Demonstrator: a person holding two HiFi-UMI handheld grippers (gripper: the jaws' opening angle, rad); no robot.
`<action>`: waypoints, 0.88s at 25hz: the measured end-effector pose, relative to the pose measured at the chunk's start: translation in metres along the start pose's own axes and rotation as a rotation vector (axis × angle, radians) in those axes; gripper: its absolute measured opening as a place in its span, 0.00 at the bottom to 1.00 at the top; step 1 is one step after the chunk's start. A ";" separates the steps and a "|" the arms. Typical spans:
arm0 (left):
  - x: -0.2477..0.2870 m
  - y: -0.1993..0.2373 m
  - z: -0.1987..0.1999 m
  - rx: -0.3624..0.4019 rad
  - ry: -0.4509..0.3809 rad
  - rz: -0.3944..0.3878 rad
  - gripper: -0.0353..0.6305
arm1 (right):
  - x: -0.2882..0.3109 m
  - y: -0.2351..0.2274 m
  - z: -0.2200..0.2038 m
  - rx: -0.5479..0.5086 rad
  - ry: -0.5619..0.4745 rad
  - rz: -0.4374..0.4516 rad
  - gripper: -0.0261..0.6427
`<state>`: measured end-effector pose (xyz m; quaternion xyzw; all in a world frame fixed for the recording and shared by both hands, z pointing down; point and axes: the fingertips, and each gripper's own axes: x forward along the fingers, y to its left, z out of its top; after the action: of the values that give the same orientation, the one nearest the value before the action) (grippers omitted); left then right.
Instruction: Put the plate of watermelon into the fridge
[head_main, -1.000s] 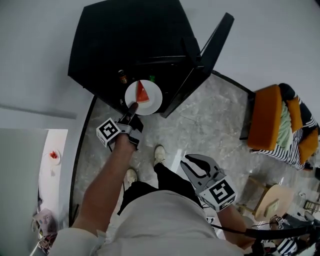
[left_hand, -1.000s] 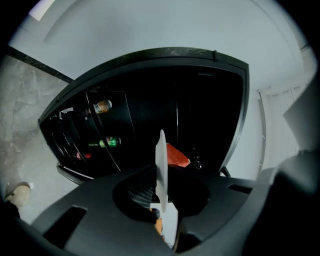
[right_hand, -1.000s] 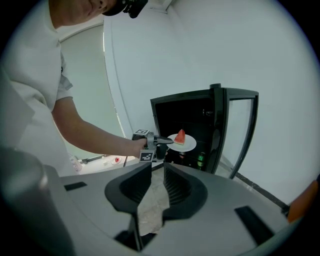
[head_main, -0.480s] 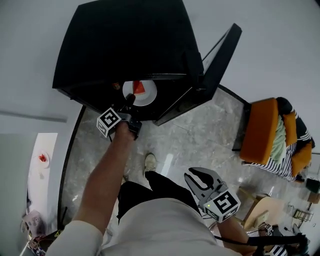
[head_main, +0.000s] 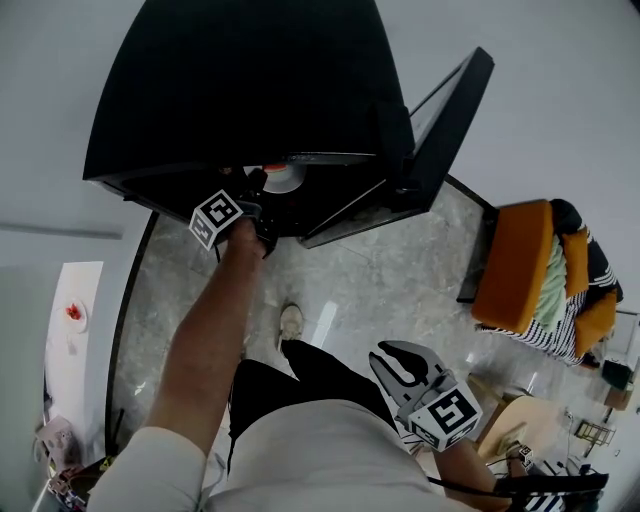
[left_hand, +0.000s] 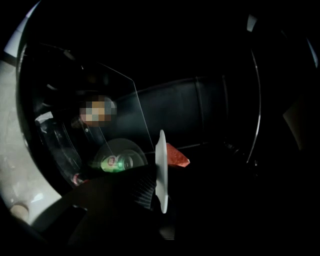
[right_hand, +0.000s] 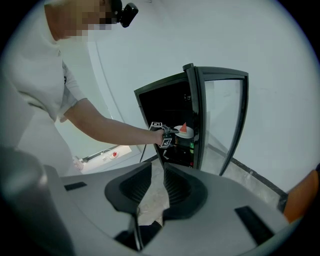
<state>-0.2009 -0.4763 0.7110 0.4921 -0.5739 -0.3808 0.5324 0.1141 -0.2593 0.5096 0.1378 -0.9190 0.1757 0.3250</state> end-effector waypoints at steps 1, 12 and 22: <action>0.002 0.002 0.000 0.006 0.005 0.011 0.12 | 0.000 -0.001 -0.001 0.004 0.001 -0.001 0.17; 0.010 0.011 0.002 0.137 0.057 0.134 0.12 | 0.004 -0.003 -0.004 0.033 0.006 0.001 0.17; 0.012 0.016 0.009 0.599 0.163 0.441 0.20 | 0.006 -0.003 -0.003 0.033 0.005 0.004 0.17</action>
<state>-0.2120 -0.4848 0.7278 0.5194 -0.7076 -0.0322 0.4780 0.1123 -0.2611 0.5163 0.1410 -0.9153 0.1917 0.3249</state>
